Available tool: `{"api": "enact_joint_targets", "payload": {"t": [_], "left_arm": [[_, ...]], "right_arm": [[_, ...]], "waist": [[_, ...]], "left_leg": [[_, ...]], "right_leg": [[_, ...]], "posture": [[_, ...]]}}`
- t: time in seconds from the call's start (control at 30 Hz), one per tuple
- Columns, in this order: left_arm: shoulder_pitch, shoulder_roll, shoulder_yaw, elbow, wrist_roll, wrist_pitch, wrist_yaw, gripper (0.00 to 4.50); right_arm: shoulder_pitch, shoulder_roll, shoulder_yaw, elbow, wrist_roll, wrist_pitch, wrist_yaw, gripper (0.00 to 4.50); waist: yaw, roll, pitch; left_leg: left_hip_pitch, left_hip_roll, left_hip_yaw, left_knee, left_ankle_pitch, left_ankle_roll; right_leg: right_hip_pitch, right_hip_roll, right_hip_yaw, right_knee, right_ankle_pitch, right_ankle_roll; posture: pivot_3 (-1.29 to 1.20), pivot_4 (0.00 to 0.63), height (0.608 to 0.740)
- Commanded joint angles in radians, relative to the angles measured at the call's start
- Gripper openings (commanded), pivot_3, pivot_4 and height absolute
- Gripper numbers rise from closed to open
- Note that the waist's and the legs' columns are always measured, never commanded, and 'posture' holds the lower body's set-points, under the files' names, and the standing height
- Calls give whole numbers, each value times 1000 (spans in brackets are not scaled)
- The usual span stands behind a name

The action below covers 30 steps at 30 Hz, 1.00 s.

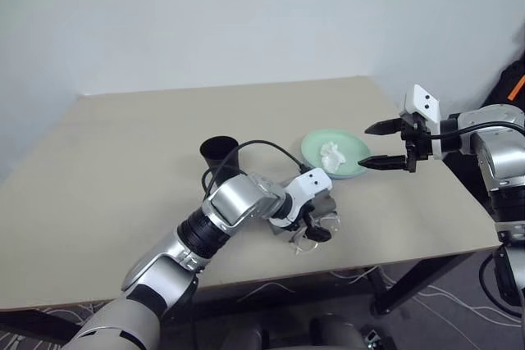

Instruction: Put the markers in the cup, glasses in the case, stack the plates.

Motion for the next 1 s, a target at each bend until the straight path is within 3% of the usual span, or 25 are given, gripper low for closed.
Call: {"api": "enact_joint_targets", "payload": {"t": [0.03, 0.1, 0.2, 0.57, 0.6, 1.0], "left_arm": [[-28, -5, -7, 17, 30, -16, -7, 4500], [-29, -8, -8, 20, 36, -17, -12, 4500], [-35, -9, -11, 21, 46, -21, -21, 3891], [-49, -7, -6, 30, 69, -30, -51, 201], [-48, -7, -7, 29, 70, -29, -52, 45], [-60, 21, -20, -8, 78, -44, -97, 45]], "right_arm": [[-13, -12, -16, -35, 20, -2, -8, 4454], [-12, -14, -17, -35, 20, -3, -12, 4454], [-10, -17, -16, -38, 23, -1, -15, 4500], [-15, -18, -14, -35, 23, -2, -21, 4500], [-16, -18, -14, -35, 23, -3, -21, 4500], [-19, -15, -7, -31, 18, -4, -26, 4500]], "waist": [[0, 0, 0], [0, 0, 0], [0, 0, 0], [0, 0, 0], [0, 0, 0], [-1, 0, 0]], "left_leg": [[0, 0, 0, 0, 0, 0], [0, 0, 0, 1, 0, 0], [0, 0, 0, 1, 0, 1], [-1, 0, -1, -1, 0, 1], [-1, 0, -1, -1, 0, 1], [-1, 0, -1, -1, 0, 1]], "right_leg": [[0, 0, 0, 0, 0, 0], [0, 0, 0, 0, 0, 0], [0, 0, 0, 0, 0, 0], [-1, 0, 0, 0, 0, 0], [-1, 0, 0, 0, 0, 0], [-1, 0, 0, 0, 0, 0]], "posture": [[0, 0, 727], [0, 0, 727], [0, 0, 727], [0, 0, 727], [0, 0, 727], [0, 0, 727]]}}
